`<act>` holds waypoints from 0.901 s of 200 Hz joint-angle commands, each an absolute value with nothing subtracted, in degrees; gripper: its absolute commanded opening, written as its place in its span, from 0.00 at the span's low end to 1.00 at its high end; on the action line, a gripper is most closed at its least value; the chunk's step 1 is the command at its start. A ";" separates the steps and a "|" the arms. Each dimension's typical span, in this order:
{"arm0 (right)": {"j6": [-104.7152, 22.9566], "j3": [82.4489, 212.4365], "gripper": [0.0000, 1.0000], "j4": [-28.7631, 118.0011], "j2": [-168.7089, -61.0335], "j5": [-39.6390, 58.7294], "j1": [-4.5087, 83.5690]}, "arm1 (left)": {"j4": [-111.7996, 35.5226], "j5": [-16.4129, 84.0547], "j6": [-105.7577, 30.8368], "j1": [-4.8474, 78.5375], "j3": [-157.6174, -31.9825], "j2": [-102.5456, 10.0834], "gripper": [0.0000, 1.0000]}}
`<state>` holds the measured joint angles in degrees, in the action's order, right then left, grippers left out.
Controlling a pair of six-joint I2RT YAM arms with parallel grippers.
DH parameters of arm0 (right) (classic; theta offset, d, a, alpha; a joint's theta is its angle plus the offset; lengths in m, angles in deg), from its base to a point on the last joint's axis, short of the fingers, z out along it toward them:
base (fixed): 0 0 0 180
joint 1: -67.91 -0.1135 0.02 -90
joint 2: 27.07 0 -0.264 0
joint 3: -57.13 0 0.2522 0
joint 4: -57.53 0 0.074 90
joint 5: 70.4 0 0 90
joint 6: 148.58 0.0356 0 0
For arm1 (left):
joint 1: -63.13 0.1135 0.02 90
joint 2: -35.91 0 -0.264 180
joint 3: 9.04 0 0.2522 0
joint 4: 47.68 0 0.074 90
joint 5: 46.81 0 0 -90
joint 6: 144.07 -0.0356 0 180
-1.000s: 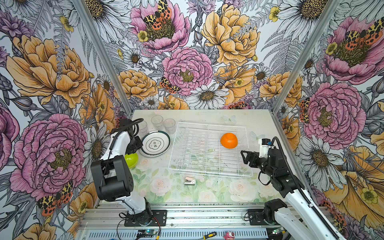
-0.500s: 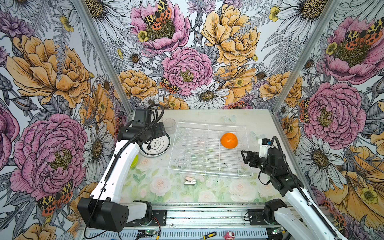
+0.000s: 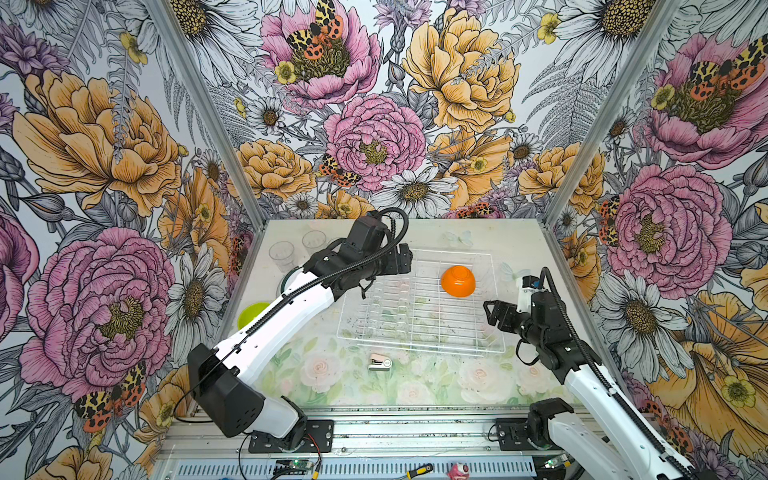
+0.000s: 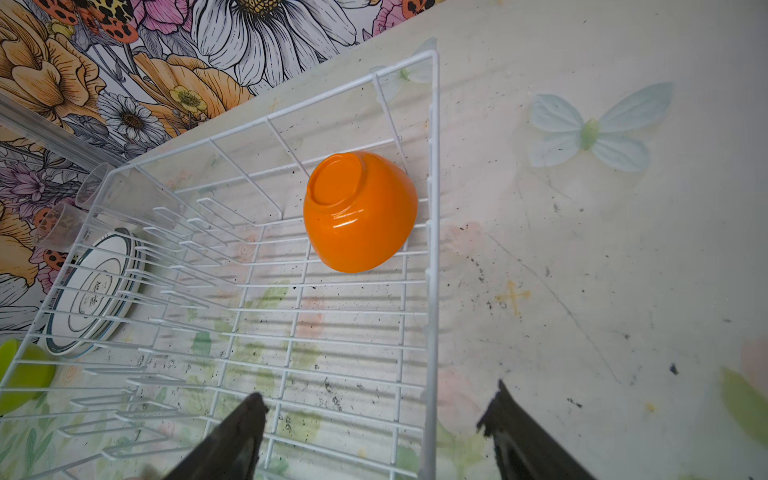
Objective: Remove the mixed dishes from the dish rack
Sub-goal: 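Move the left gripper back over the rack to the orange bowl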
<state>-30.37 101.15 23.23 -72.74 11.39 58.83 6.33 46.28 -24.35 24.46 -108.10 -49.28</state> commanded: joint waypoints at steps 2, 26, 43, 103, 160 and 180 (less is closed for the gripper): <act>-30.49 104.35 0.85 24.05 -73.50 11.31 59.94 | -1.49 43.98 -23.86 23.77 -109.49 -53.03 0.97; -30.16 104.39 0.86 24.01 -74.38 9.77 61.33 | -5.01 41.37 -23.40 23.42 -109.07 -56.49 0.98; -29.45 104.19 0.86 24.08 -74.96 8.49 62.48 | -6.91 40.90 -23.41 23.34 -108.43 -58.38 0.98; -29.52 102.64 0.88 23.99 -74.04 5.68 66.10 | -9.15 38.82 -23.77 23.34 -108.31 -64.35 0.99; -29.06 102.14 0.88 24.08 -76.88 4.48 67.64 | -9.88 36.10 -23.66 22.97 -112.59 -71.97 0.99; -28.79 101.91 0.88 24.13 -77.57 3.80 67.98 | -9.91 35.89 -23.40 22.97 -113.65 -73.86 0.99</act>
<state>-29.50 102.48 23.41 -76.89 5.29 67.47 -8.25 37.67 -23.92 23.50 -111.53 -72.23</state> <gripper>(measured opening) 0.883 0.985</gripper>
